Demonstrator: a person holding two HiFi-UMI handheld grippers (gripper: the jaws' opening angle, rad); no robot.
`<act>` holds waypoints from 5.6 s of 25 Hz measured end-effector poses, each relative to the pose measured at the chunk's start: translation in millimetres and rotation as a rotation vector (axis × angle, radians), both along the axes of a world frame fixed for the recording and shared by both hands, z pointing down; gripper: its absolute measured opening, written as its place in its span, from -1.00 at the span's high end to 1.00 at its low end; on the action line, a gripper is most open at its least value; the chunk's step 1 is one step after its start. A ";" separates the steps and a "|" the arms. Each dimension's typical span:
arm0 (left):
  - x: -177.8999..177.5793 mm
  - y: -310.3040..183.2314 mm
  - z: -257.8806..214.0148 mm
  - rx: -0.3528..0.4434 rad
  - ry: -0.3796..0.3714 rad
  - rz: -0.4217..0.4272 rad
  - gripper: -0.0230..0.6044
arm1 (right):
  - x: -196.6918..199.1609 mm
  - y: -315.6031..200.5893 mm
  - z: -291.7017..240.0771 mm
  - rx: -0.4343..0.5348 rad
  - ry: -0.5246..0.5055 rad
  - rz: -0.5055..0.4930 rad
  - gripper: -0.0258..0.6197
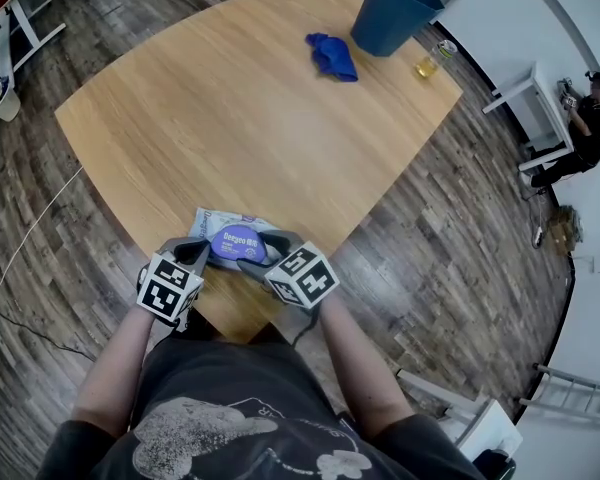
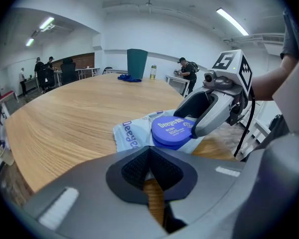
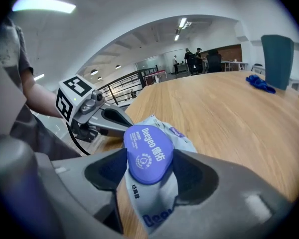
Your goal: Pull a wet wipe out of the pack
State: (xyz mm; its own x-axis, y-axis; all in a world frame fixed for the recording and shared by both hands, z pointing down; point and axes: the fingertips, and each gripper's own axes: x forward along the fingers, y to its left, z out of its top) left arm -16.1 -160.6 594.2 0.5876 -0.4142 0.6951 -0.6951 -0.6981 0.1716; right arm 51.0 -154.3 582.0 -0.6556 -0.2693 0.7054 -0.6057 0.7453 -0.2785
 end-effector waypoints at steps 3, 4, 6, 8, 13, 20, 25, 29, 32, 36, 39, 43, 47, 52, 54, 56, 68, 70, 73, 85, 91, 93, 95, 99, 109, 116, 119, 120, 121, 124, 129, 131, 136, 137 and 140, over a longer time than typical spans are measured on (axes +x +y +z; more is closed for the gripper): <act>0.2 -1.5 0.4 -0.003 -0.001 -0.006 0.87 | 1.1 -2.3 -3.8 -0.053 -0.061 0.018 0.06; 0.1 -1.2 0.6 -0.002 -0.001 -0.007 0.87 | 1.1 -2.2 -4.8 -0.057 -0.065 0.017 0.05; 0.0 -0.2 1.0 -0.002 -0.004 -0.007 0.87 | 1.1 -0.9 -6.4 -0.034 -0.042 0.011 0.05; 0.6 -0.1 1.0 -0.001 -0.006 -0.006 0.87 | 1.4 -0.4 -9.2 0.023 0.000 0.012 0.05; 0.9 -1.1 1.2 0.006 -0.008 -0.004 0.87 | 4.9 -7.5 -34.4 0.222 0.033 0.066 0.07; -1.8 -1.1 1.6 0.027 -0.010 -0.009 0.87 | 18.3 -37.3 -64.8 0.396 0.090 0.162 0.64; -3.6 -0.1 1.5 0.031 -0.022 -0.007 0.87 | 37.5 -62.0 -47.0 0.354 0.115 0.283 0.64; -4.1 -1.0 2.8 0.035 -0.019 -0.005 0.87 | 46.5 -73.6 -26.5 0.300 0.143 0.339 0.61; -4.0 -0.1 2.3 0.023 -0.014 -0.004 0.87 | 48.4 -78.6 -13.1 0.264 0.161 0.349 0.57; -4.1 1.3 2.1 0.014 -0.012 -0.003 0.87 | 47.6 -80.1 -5.7 0.250 0.186 0.341 0.57; -4.6 0.1 2.2 0.022 -0.017 -0.002 0.87 | 47.1 -80.5 -7.5 0.257 0.159 0.346 0.57; -4.0 -2.9 -7.8 0.031 0.081 -0.058 0.87 | 53.0 -76.4 -26.9 0.287 0.061 0.414 0.57; -5.6 -14.3 -37.4 0.113 0.199 -0.119 0.57 | 63.8 -58.6 -47.7 0.318 0.013 0.479 0.58; 28.9 -0.4 -52.4 0.234 0.121 0.045 0.17 | 74.6 -35.0 -49.0 0.316 0.011 0.501 0.58; 46.9 9.7 -42.5 0.245 0.048 0.120 -0.06 | 74.0 -29.2 -46.0 0.307 0.010 0.500 0.58; 62.4 16.4 -31.6 0.267 -0.031 0.172 -0.21 | 73.5 -23.9 -44.6 0.302 0.007 0.504 0.58; 61.3 -3.7 -48.1 0.360 -0.056 -0.045 0.83 | 62.7 -10.2 -45.6 0.293 -0.036 0.431 0.58; 53.9 -6.7 -57.9 0.374 -0.045 -0.093 0.84 | 55.1 -7.5 -46.1 0.291 -0.042 0.378 0.58; 36.8 -10.5 -66.1 0.445 -0.121 -0.128 0.85 | 36.6 0.7 -44.5 0.280 -0.049 0.244 0.76; 3.7 -14.7 -22.4 0.358 -0.232 -0.083 0.85 | -26.3 -6.8 -10.7 0.169 0.173 0.017 0.63; 8.7 -14.0 -14.6 0.347 -0.215 0.003 0.85 | -27.7 -8.7 4.0 0.138 0.304 -0.002 0.63; 9.0 -14.2 -12.5 0.343 -0.208 0.021 0.85 | -27.8 -9.6 5.3 0.144 0.331 0.012 0.64; 8.9 -13.6 -10.8 0.339 -0.201 0.027 0.85 | -29.0 -9.2 6.8 0.154 0.350 0.025 0.70; 10.7 -13.7 -9.5 0.343 -0.187 0.036 0.85 | -27.8 -10.2 7.2 0.172 0.358 0.060 0.88; 9.6 -15.2 -7.2 0.325 -0.164 0.034 0.85 | -33.2 -8.1 -27.6 0.220 0.274 0.106 0.90; 10.3 -16.5 -7.7 0.320 -0.147 0.037 0.86 | -26.7 -4.2 -53.1 0.229 0.239 0.140 0.92; 10.2 -16.4 -7.4 0.317 -0.142 0.042 0.85 | -14.9 0.3 -58.9 0.231 0.236 0.174 0.92; 10.2 -16.3 -7.0 0.316 -0.140 0.044 0.86 | -10.1 2.0 -59.8 0.231 0.238 0.188 0.92; 10.1 -16.5 -6.6 0.316 -0.138 0.046 0.85 | -5.5 3.6 -60.9 0.231 0.239 0.202 0.92; 9.7 -16.9 -5.9 0.313 -0.132 0.051 0.85 | 6.1 5.3 -71.6 0.238 0.220 0.258 0.92; 9.7 -18.5 -5.7 0.310 -0.123 0.061 0.85 | 24.1 5.3 -94.9 0.260 0.140 0.351 0.92; 9.2 -18.4 -5.2 0.309 -0.117 0.064 0.85 | 26.7 4.2 -101.0 0.268 0.105 0.384 0.92; 10.0 -18.6 -7.8 0.304 -0.087 0.070 0.85 | 29.1 3.7 -120.2 0.307 0.060 0.433 0.92; 9.9 -19.2 -9.1 0.303 -0.076 0.069 0.85 | 29.1 3.6 -126.3 0.318 0.051 0.439 0.92; 8.1 -22.1 -13.0 0.308 -0.054 0.065 0.81 | 30.2 2.8 -141.3 0.350 0.035 0.460 0.92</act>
State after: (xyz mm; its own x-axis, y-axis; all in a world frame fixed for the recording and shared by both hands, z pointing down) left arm -8.0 -182.6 581.3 0.5853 -0.5730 0.5737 -0.6496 -0.7548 -0.0911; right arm 81.2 -151.5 440.7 -0.3932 -0.7426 0.5422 -0.8939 0.4468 -0.0363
